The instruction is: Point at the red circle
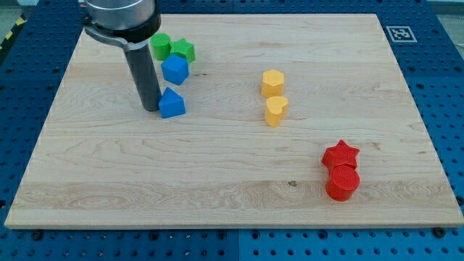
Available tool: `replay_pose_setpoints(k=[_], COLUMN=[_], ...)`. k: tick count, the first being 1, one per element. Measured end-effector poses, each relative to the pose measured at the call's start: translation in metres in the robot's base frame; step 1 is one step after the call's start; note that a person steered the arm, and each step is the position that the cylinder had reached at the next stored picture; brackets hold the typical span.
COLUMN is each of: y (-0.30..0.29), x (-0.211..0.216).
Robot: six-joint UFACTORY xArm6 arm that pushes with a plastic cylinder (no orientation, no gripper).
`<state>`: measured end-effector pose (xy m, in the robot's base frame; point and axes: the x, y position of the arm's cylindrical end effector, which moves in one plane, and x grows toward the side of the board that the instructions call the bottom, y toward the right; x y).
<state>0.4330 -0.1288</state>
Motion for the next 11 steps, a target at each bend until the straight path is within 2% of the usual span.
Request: replay_pose_setpoints(k=[2, 3, 4, 5, 6, 7, 8, 11], y=[0.017, 0.020, 0.073, 0.123, 0.170, 0.260, 0.305, 0.303], x=[0.015, 0.094, 0.161, 0.186, 0.186, 0.185, 0.185, 0.177])
